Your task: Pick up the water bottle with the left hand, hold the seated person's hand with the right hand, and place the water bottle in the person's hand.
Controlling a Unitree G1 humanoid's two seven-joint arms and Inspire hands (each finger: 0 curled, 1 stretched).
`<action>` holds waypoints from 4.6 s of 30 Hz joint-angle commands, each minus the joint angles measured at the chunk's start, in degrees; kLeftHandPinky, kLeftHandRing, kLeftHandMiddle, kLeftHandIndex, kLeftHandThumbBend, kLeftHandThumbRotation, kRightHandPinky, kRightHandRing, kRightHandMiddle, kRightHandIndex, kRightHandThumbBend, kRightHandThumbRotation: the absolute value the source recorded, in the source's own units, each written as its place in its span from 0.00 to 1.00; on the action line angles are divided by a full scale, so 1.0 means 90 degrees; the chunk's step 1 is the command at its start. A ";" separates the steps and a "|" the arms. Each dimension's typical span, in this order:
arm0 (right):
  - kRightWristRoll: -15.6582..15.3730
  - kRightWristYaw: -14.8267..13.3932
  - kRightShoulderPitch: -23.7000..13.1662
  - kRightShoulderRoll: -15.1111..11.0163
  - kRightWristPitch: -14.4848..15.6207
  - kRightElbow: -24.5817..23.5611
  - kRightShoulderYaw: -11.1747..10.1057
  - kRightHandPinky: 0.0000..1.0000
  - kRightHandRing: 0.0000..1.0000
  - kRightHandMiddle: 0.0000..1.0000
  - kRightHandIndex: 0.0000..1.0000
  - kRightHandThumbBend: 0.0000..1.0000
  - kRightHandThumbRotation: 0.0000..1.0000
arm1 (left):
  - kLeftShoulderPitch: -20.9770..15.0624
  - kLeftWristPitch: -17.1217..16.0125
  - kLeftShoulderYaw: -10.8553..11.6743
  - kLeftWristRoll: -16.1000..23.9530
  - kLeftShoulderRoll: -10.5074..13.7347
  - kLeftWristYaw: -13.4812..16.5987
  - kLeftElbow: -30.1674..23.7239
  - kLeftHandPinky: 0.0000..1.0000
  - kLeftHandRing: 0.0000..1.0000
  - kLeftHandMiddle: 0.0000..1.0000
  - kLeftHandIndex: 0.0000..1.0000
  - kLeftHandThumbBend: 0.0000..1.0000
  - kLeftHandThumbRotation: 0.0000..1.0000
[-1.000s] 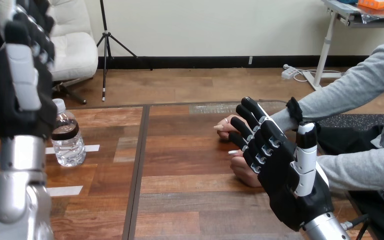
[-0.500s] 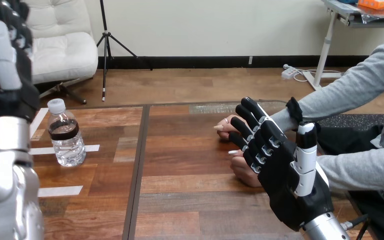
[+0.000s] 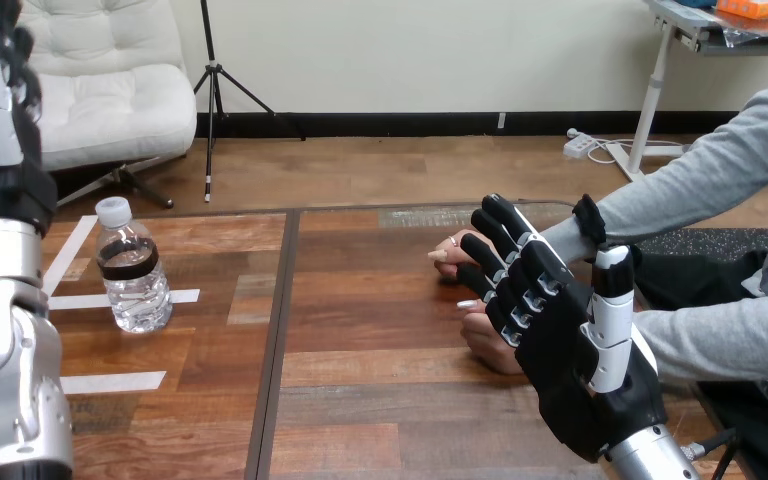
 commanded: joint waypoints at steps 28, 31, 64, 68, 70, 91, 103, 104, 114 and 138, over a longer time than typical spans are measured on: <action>0.0065 0.0027 -0.0300 0.0068 -0.0050 -0.0326 -0.0033 1.00 1.00 0.99 0.96 0.93 1.00 | -0.1771 -0.0801 0.0105 0.0494 0.0829 0.0622 0.3815 1.00 1.00 1.00 1.00 0.72 1.00; 0.0074 0.0034 -0.0302 0.0067 -0.0046 -0.0327 -0.0031 1.00 1.00 0.99 0.96 0.92 1.00 | -0.1830 -0.0850 0.0094 0.0542 0.0872 0.0628 0.4007 1.00 1.00 1.00 1.00 0.69 1.00; 0.0104 0.0068 -0.0340 0.0067 -0.0059 -0.0260 -0.0056 1.00 1.00 0.99 0.96 0.92 1.00 | -0.2326 -0.0642 -0.0023 0.0769 0.1182 0.0767 0.5376 1.00 1.00 1.00 1.00 0.56 1.00; 0.0096 0.0067 -0.0336 0.0071 -0.0069 -0.0266 -0.0050 1.00 1.00 0.99 0.96 0.92 1.00 | -0.2361 -0.0470 -0.0049 0.0806 0.1217 0.0834 0.5452 1.00 1.00 1.00 1.00 0.60 1.00; 0.0098 0.0072 -0.0337 0.0073 -0.0075 -0.0264 -0.0049 1.00 1.00 0.99 0.96 0.92 1.00 | -0.2372 -0.0385 -0.0045 0.0803 0.1231 0.0825 0.5480 1.00 1.00 1.00 1.00 0.61 1.00; 0.0103 0.0077 -0.0330 0.0067 -0.0077 -0.0275 -0.0053 1.00 1.00 0.99 0.96 0.92 1.00 | -0.2364 -0.0048 -0.0337 0.1411 0.1364 0.1524 0.5654 1.00 1.00 1.00 1.00 0.88 0.47; 0.0126 0.0088 -0.0329 0.0070 -0.0071 -0.0267 -0.0058 1.00 1.00 0.99 0.96 0.93 1.00 | -0.2356 0.0067 -0.0532 0.1635 0.1397 0.1745 0.5643 1.00 1.00 1.00 1.00 0.99 0.16; 0.0124 0.0086 -0.0328 0.0073 -0.0075 -0.0267 -0.0057 1.00 1.00 0.99 0.96 0.92 1.00 | -0.2357 0.0085 -0.0543 0.1639 0.1402 0.1746 0.5643 1.00 1.00 1.00 1.00 0.99 0.14; 0.0102 0.0070 -0.0323 0.0072 -0.0073 -0.0278 -0.0051 1.00 1.00 0.99 0.96 0.92 1.00 | -0.2334 0.0081 -0.0596 0.1637 0.1421 0.1646 0.5616 0.98 1.00 1.00 1.00 1.00 0.04; 0.0078 0.0039 -0.0319 0.0070 -0.0040 -0.0295 -0.0038 1.00 1.00 0.98 0.95 0.92 1.00 | -0.2252 0.0102 -0.0739 0.1725 0.1425 0.1444 0.5580 0.98 1.00 1.00 1.00 1.00 0.00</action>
